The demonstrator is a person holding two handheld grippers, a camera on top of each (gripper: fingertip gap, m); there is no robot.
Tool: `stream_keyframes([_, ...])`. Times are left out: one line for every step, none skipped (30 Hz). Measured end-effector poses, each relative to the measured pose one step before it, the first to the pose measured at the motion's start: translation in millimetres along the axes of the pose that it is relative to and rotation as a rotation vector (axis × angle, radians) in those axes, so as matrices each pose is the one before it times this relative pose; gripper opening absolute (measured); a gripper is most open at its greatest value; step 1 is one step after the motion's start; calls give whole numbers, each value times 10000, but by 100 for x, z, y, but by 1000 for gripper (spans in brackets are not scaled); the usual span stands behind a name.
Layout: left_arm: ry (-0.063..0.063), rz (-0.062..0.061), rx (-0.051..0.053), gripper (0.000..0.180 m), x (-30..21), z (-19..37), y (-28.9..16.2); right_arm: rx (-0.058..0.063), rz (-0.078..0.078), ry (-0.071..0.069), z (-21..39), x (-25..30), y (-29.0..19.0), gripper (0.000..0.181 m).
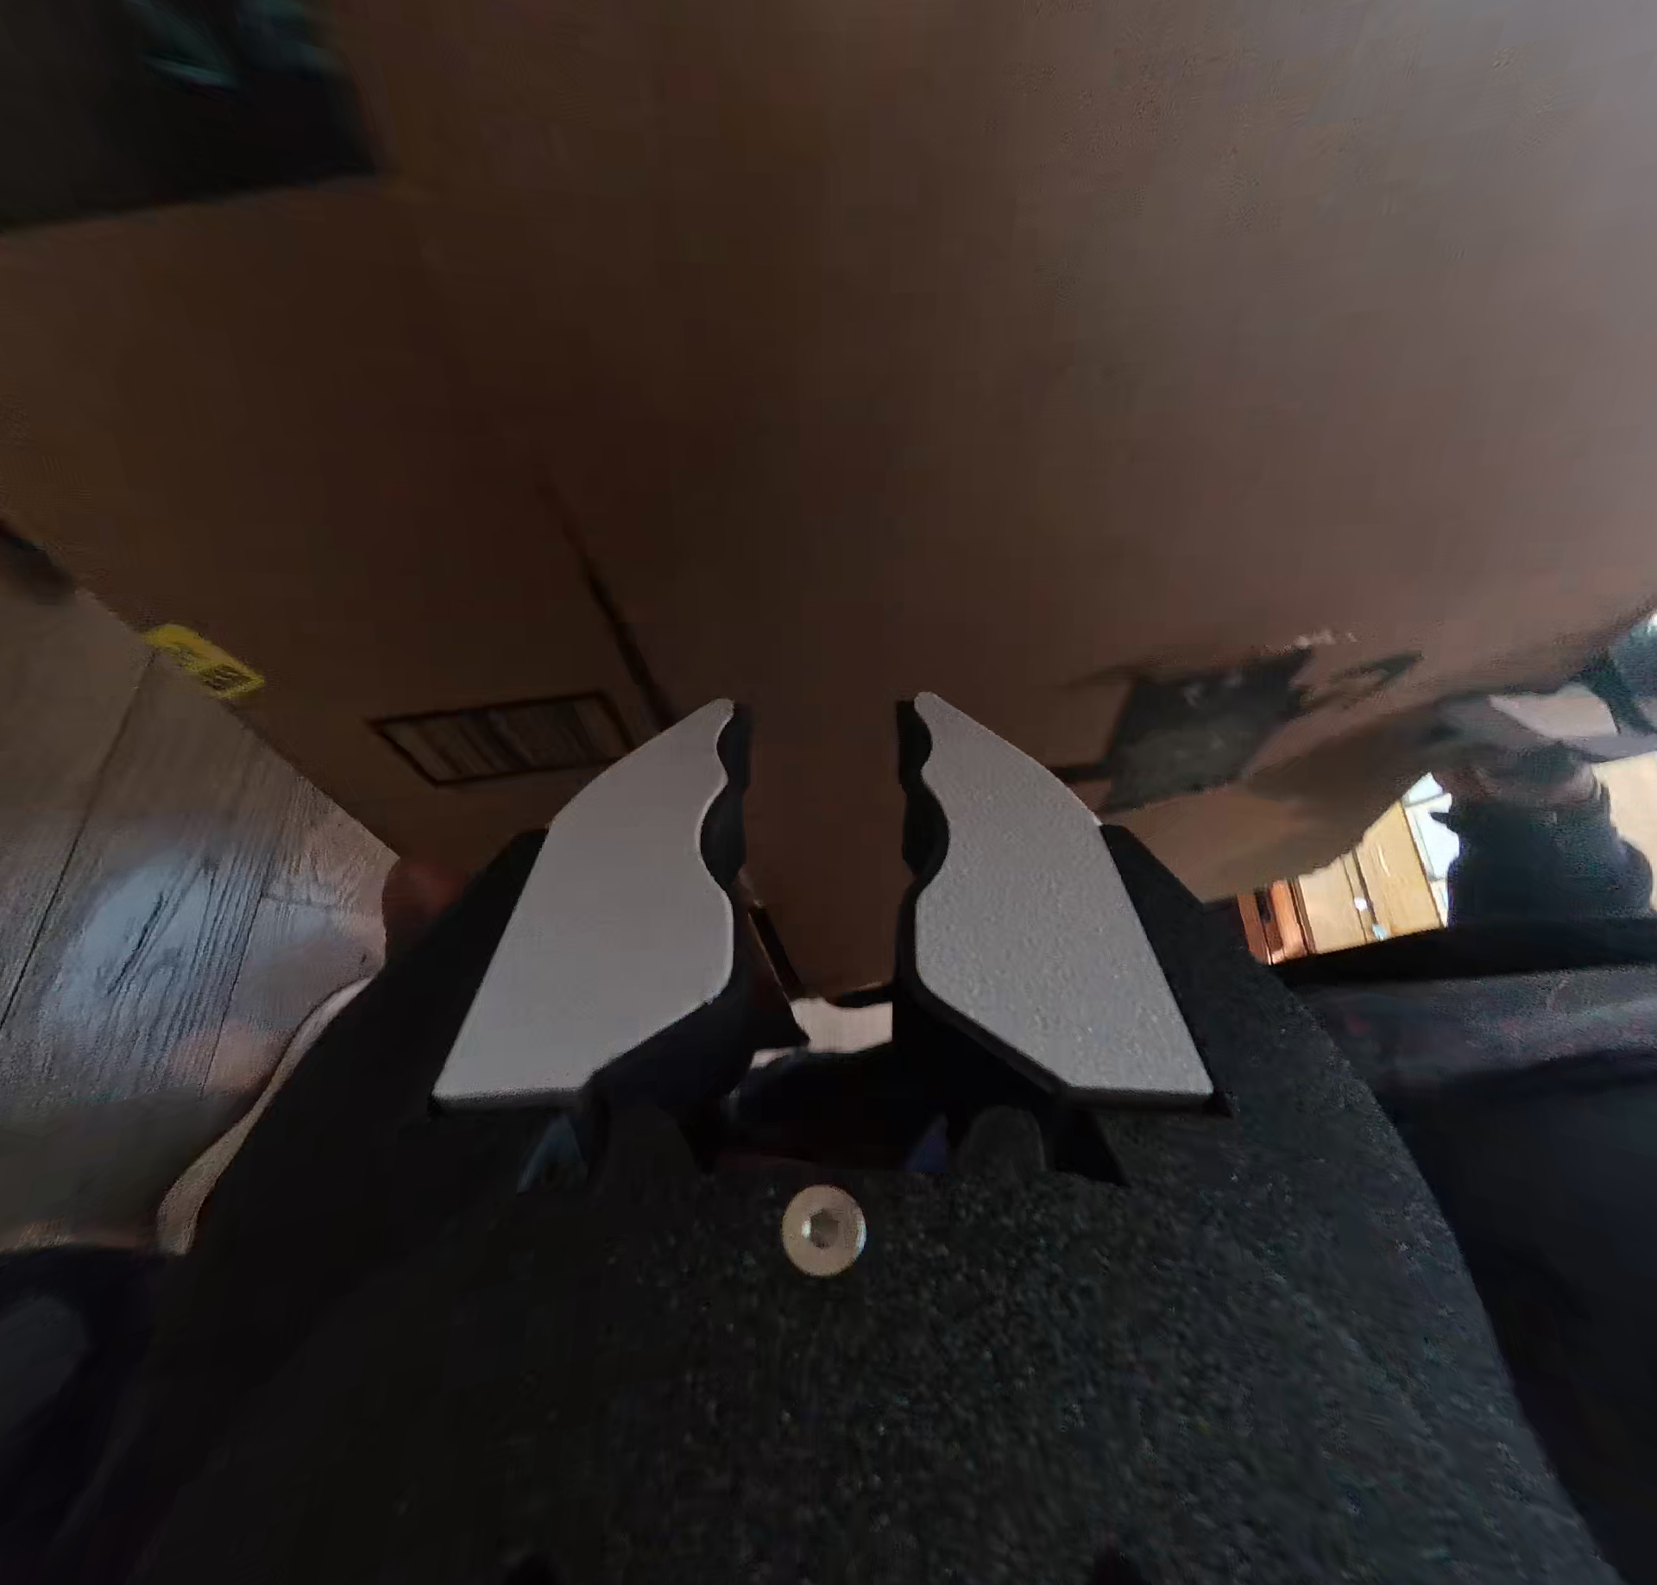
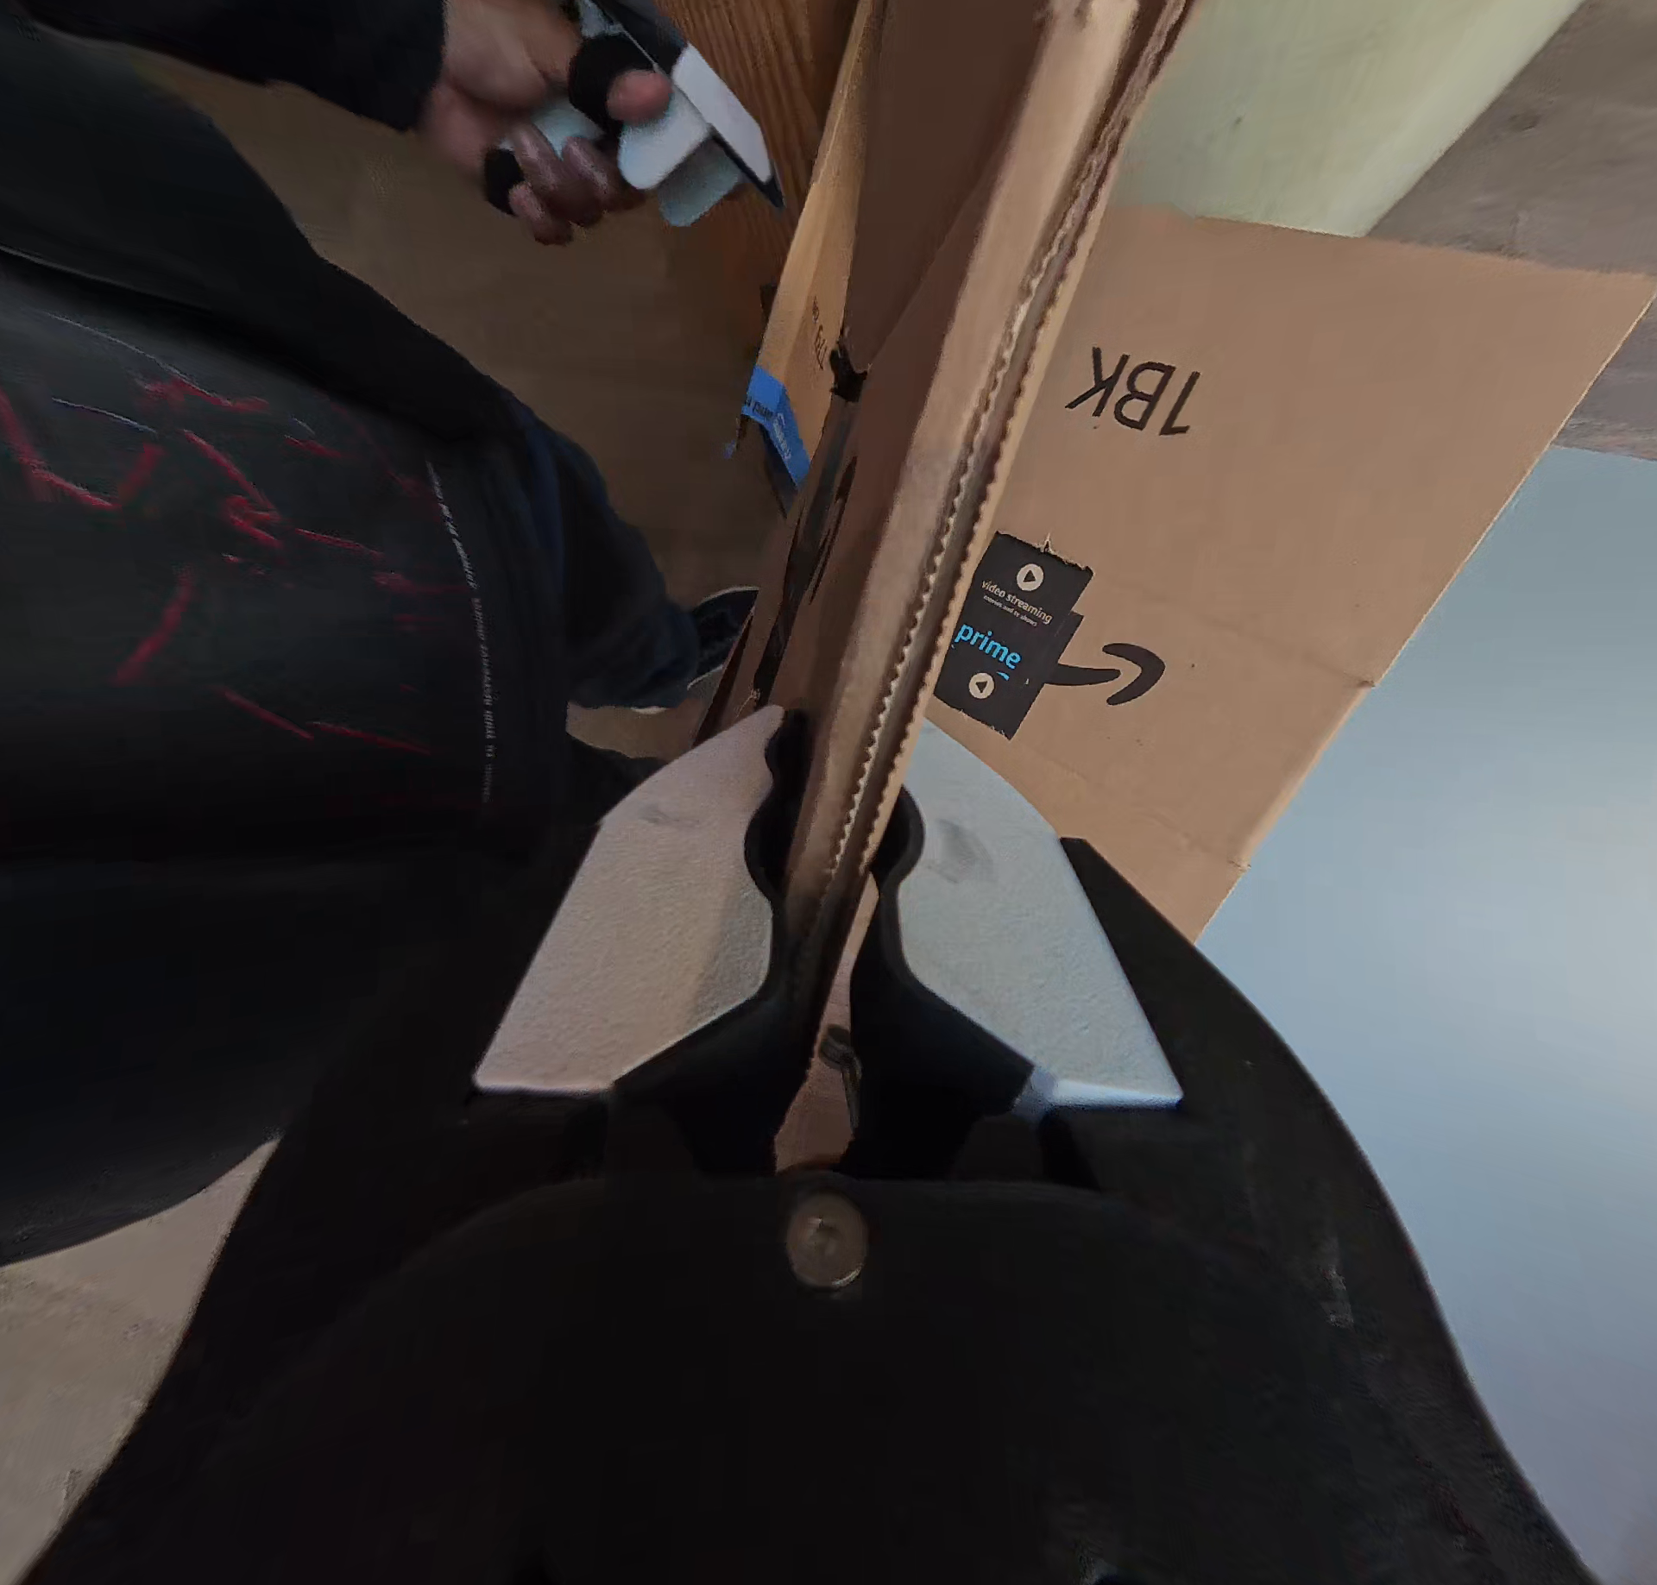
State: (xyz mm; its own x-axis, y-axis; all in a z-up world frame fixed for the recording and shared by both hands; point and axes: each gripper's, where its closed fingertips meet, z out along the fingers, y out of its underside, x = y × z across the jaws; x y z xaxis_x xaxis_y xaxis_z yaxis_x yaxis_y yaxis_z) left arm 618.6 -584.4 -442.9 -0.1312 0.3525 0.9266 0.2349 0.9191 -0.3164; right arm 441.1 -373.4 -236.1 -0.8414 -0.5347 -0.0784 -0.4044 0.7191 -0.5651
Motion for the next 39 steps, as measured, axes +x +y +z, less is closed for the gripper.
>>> stream_keyframes([78,58,-454,32,-134,-872,1346,-453,-232,-79,2753,25,-912,9])
stream_keyframes([64,35,-402,32,-172,-805,1334,-428,-270,-50,2747,84,-1014,9])
stream_keyframes([68,-12,-341,32,-181,-766,1300,-387,-270,-33,2698,135,-1073,9])
stream_keyframes([30,-45,-242,32,-242,-805,1173,-324,-242,-8,2576,194,-1128,10])
stream_keyframes([1,-61,-99,32,-282,-865,972,-253,-189,14,2402,261,-1201,10])
stream_keyframes([-9,-83,36,32,-277,-939,762,-193,-203,36,2187,270,-1286,10])
stream_keyframes([-27,-113,130,31,-294,-1024,588,-135,-288,43,1963,215,-1354,10])
stream_keyframes([-41,-133,192,31,-266,-1111,447,-90,-275,54,1716,205,-1391,10])
stream_keyframes([-55,-145,262,31,-225,-1195,286,-62,-112,49,1477,231,-1310,11])
stream_keyframes([-35,-137,336,30,-131,-1247,88,-125,4,41,1281,210,-1036,11])
stream_keyframes([-20,-102,380,30,-76,-1288,-64,-173,194,2,1137,141,-655,11])
stream_keyframes([-54,-72,395,29,-128,-1288,-152,-106,270,-13,967,132,-351,11])
stream_keyframes([-84,-98,400,29,-224,-1264,-208,57,244,-88,629,118,-212,11])
stream_keyframes([-52,-166,409,28,-243,-1186,-257,90,283,-161,409,51,14,11])
stream_keyframes([-14,-195,418,28,-220,-1059,-336,102,236,-179,276,-30,158,11])
stream_keyframes([-50,-193,390,27,-259,-895,-371,96,-17,-90,201,-112,203,11])
stream_keyframes([-58,-141,315,26,-199,-664,-347,46,-124,9,160,-234,229,11])
stream_keyframes([-52,-49,191,25,-83,-407,-280,66,-22,27,63,-341,132,10])
stream_keyframes([-103,42,51,25,-76,-164,-199,97,44,16,-87,-406,29,9])
stream_keyframes([-144,129,-45,26,-89,23,-174,72,-16,33,-194,-427,52,9])
stream_keyframes([-185,163,-65,26,-139,172,-229,47,-74,40,-273,-460,154,9])
stream_keyframes([-152,131,-43,26,-125,267,-296,46,-77,45,-401,-483,239,9])
stream_keyframes([-93,40,-8,27,-108,353,-350,57,-57,34,-565,-498,328,9])
stream_keyframes([-70,-59,3,28,-140,439,-388,81,-53,17,-734,-469,375,8])
stream_keyframes([-28,-88,-11,29,-173,514,-399,97,-104,18,-892,-436,442,8])
stream_keyframes([-18,-84,-73,30,-208,598,-331,111,-91,19,-1044,-356,523,8])
stream_keyframes([-90,-83,-224,32,-390,677,-183,127,26,9,-1177,-289,577,8])
stream_keyframes([-175,-78,-385,36,-538,738,10,142,116,19,-1329,-200,595,7])
stream_keyframes([-184,-50,-482,40,-553,789,102,139,105,66,-1451,-94,594,7])
stream_keyframes([-222,-39,-534,45,-588,841,168,126,87,127,-1526,10,586,7])
stream_keyframes([-154,8,-527,48,-462,892,199,111,95,171,-1565,112,598,6])
stream_keyframes([-142,42,-538,50,-398,945,277,90,193,216,-1581,286,613,7])
stream_keyframes([-178,45,-594,54,-366,999,437,58,250,255,-1581,466,652,7])
stream_keyframes([-166,70,-590,57,-218,1028,507,40,186,251,-1580,544,660,7])
stream_keyframes([-159,118,-506,60,-9,1004,488,21,157,229,-1576,613,695,6])
stream_keyframes([-142,158,-325,63,197,1006,299,50,189,138,-1577,629,687,6])
stream_keyframes([21,141,-83,66,511,1064,55,106,192,13,-1574,576,629,6])
stream_keyframes([98,37,13,69,595,1150,-21,155,157,-93,-1564,462,539,6])
stream_keyframes([134,-33,-23,72,604,1235,81,203,140,-188,-1551,285,400,6])
